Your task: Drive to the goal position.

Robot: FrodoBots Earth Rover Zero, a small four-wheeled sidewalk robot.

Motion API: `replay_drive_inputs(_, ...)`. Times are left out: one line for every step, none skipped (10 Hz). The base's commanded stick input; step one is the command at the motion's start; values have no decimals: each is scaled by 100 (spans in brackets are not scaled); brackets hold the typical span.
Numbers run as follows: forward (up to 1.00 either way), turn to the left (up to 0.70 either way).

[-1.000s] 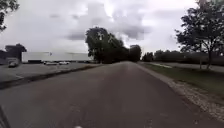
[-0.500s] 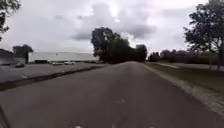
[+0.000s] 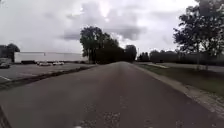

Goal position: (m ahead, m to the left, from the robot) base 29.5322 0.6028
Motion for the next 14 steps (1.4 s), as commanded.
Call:
replay_drive_inputs(100, 1)
replay_drive_inputs(100, 1)
replay_drive_inputs(100, 1)
replay_drive_inputs(100, 1)
replay_drive_inputs(100, 1)
replay_drive_inputs(100, 1)
replay_drive_inputs(100, 1)
replay_drive_inputs(100, 1)
replay_drive_inputs(100, 1)
replay_drive_inputs(100, 1)
replay_drive_inputs(100, 1)
replay_drive_inputs(100, 1)
replay_drive_inputs(100, 1)
replay_drive_inputs(100, 1)
